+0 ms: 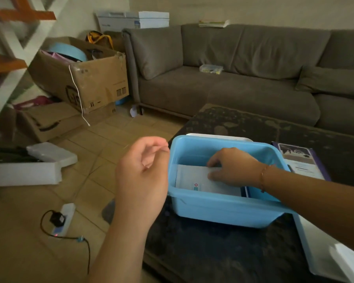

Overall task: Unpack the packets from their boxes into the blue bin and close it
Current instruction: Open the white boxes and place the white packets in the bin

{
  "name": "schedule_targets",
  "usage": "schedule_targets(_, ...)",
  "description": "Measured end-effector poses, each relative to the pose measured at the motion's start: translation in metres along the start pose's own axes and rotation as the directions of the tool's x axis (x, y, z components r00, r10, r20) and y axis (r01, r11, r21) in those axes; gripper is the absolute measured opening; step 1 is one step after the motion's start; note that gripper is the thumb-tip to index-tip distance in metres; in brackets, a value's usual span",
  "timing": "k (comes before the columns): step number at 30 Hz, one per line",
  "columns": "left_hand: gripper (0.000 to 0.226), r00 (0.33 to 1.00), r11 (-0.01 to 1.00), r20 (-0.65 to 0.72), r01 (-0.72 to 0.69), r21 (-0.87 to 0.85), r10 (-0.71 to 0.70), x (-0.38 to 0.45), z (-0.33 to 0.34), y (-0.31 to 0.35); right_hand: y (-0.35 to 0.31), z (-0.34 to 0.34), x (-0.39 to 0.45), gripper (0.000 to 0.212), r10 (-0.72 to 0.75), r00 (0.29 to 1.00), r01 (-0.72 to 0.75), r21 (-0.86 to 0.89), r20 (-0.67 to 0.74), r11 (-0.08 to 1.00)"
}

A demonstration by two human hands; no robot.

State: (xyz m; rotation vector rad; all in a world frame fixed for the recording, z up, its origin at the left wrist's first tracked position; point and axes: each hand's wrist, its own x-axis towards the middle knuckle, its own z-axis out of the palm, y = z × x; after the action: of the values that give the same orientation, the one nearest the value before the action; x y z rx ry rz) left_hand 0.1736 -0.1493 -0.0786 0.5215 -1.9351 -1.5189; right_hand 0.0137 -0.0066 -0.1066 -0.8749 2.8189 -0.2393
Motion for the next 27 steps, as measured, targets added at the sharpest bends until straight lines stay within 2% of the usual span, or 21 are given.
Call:
schedule_targets(5,0.018,1.0,1.0,-0.004,-0.012,-0.019,0.012,-0.002,0.001,0.003,-0.003,0.004,0.001,0.036,-0.091,0.986,0.108,-0.113,0.14,0.988)
schedule_targets(11,0.018,0.998,0.998,0.009,-0.06,-0.008,0.061,-0.008,0.009,0.007,-0.001,-0.015,-0.006,0.054,-0.191,0.969,0.207,-0.089,0.157,0.974)
schedule_targets(13,0.016,0.992,0.992,0.002,-0.126,0.011,0.126,-0.013,0.013,0.008,0.004,-0.035,-0.025,0.052,-0.22,0.975,0.22,-0.002,0.02,0.975)
schedule_targets(15,0.009,0.973,0.973,0.037,-0.229,0.005,0.229,-0.026,0.021,0.01,0.014,-0.053,-0.068,0.042,-0.255,0.928,0.295,0.119,-0.272,0.948)
schedule_targets(17,0.01,0.954,0.97,0.173,-0.238,-0.054,0.244,-0.045,0.034,0.012,0.028,-0.052,-0.135,0.024,-0.215,0.777,0.37,0.153,-0.592,0.917)
schedule_targets(18,0.014,0.943,0.981,0.275,-0.17,-0.092,0.189,-0.057,0.042,0.012,0.036,-0.043,-0.171,0.014,-0.177,0.699,0.357,0.124,-0.693,0.926)
schedule_targets(19,0.02,0.915,0.992,0.394,-0.048,-0.116,0.091,-0.07,0.052,0.011,0.045,-0.031,-0.204,0.01,-0.139,0.649,0.305,0.089,-0.748,0.948)
schedule_targets(20,0.021,0.85,0.989,0.526,0.108,-0.101,-0.039,-0.083,0.062,0.009,0.053,-0.016,-0.232,0.014,-0.102,0.631,0.227,0.056,-0.769,0.972)
schedule_targets(21,0.02,0.749,0.968,0.643,0.246,-0.04,-0.163,-0.096,0.072,0.006,0.064,0.002,-0.255,0.022,-0.079,0.643,0.144,0.02,-0.762,0.989)
schedule_targets(22,0.022,0.639,0.946,0.725,0.318,0.055,-0.257,-0.108,0.083,0.001,0.074,0.018,-0.273,0.029,-0.068,0.678,0.073,-0.024,-0.732,0.997)
schedule_targets(23,0.022,0.549,0.931,0.771,0.334,0.15,-0.321,-0.12,0.093,-0.004,0.084,0.033,-0.287,0.038,-0.052,0.73,0.018,-0.056,-0.682,0.998)
schedule_targets(24,0.021,0.489,0.919,0.792,0.324,0.225,-0.366,-0.131,0.102,-0.009,0.094,0.047,-0.298,0.048,-0.028,0.788,-0.022,-0.074,-0.615,0.997)
schedule_targets(25,0.018,0.462,0.909,0.793,0.315,0.273,-0.398,-0.141,0.11,-0.012,0.102,0.059,-0.306,0.055,-0.009,0.825,-0.05,-0.089,-0.564,0.995)
schedule_targets(27,0.013,0.463,0.897,0.775,0.315,0.311,-0.431,-0.156,0.124,-0.015,0.111,0.075,-0.315,0.062,0.013,0.822,-0.094,-0.113,-0.569,0.989)
